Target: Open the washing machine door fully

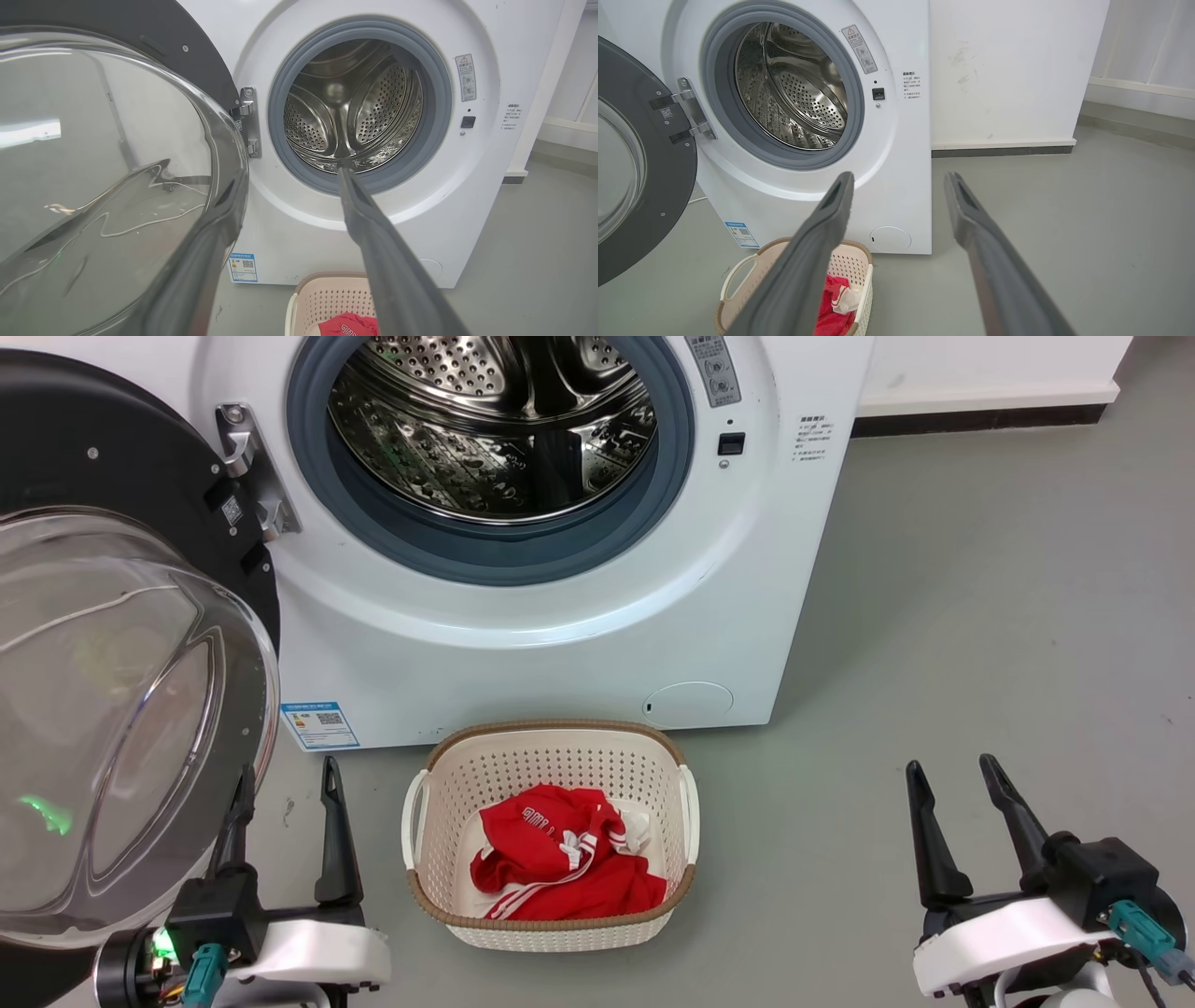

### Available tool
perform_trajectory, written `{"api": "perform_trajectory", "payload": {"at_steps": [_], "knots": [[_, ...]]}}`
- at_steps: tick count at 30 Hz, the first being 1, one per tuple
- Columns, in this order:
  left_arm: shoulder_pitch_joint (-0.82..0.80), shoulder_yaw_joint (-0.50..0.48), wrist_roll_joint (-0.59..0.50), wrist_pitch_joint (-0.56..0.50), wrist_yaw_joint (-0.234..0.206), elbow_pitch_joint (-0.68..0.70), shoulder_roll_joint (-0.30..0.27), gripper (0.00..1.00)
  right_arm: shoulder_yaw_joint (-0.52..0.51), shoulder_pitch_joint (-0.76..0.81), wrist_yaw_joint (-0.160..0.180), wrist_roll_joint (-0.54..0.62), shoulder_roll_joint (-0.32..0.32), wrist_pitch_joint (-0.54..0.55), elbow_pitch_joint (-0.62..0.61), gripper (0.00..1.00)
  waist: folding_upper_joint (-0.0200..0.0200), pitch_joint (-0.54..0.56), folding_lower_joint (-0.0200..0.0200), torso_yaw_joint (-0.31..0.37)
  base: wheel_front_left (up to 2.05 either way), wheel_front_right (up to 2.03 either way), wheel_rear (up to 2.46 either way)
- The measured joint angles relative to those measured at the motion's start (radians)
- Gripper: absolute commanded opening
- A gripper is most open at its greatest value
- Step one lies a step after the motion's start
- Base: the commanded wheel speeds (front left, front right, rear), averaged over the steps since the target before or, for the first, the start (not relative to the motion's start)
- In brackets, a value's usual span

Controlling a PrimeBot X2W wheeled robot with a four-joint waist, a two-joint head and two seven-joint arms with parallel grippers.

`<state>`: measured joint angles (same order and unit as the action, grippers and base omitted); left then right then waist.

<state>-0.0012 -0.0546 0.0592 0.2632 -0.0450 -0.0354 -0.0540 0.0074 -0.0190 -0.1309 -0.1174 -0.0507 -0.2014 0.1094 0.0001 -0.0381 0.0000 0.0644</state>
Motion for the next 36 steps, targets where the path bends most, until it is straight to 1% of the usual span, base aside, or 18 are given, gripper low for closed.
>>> {"api": "perform_trajectory", "payload": {"at_steps": [21, 22, 27, 29, 30, 31, 36], "knots": [[0.017, 0.002, 0.007, 0.0, -0.005, -0.007, 0.002, 1.0, 0.013, -0.001, 0.0, -0.015, 0.0, -0.009, 0.019, 1.0, 0.0, 0.003, 0.0, -0.017, 0.0, 0.0, 0.0], [0.017, 0.002, 0.007, 0.0, -0.004, -0.007, 0.002, 0.0, 0.013, -0.001, 0.0, -0.016, 0.0, -0.009, 0.02, 0.0, 0.0, 0.003, 0.0, -0.016, 0.0, 0.0, 0.0], [0.03, 0.002, 0.016, -0.009, -0.003, -0.049, 0.006, 0.0, 0.016, 0.024, 0.0, -0.027, 0.0, -0.006, 0.053, 0.0, 0.0, 0.004, 0.0, -0.016, 0.0, 0.0, 0.0], [0.029, -0.005, 0.054, -0.024, 0.001, -0.061, 0.006, 0.0, 0.015, 0.026, 0.0, -0.063, 0.0, 0.0, 0.055, 0.0, 0.0, 0.005, 0.0, -0.017, 0.0, 0.0, 0.0], [0.028, -0.01, 0.095, -0.037, 0.002, -0.068, 0.006, 0.0, 0.014, 0.025, 0.0, -0.108, 0.0, 0.008, 0.056, 0.0, 0.0, 0.005, 0.0, -0.018, 0.0, 0.0, 0.0], [0.028, -0.01, 0.095, -0.037, 0.002, -0.068, 0.006, 0.0, 0.014, 0.025, 0.0, -0.108, 0.0, 0.008, 0.056, 0.0, 0.0, 0.005, 0.0, -0.018, 0.0, 0.0, 0.0], [0.021, -0.012, 0.2, -0.059, 0.019, -0.076, 0.006, 0.0, 0.011, 0.023, 0.0, -0.213, -0.003, 0.024, 0.062, 0.0, 0.0, 0.006, 0.0, -0.02, 0.0, 0.0, 0.0]]}}
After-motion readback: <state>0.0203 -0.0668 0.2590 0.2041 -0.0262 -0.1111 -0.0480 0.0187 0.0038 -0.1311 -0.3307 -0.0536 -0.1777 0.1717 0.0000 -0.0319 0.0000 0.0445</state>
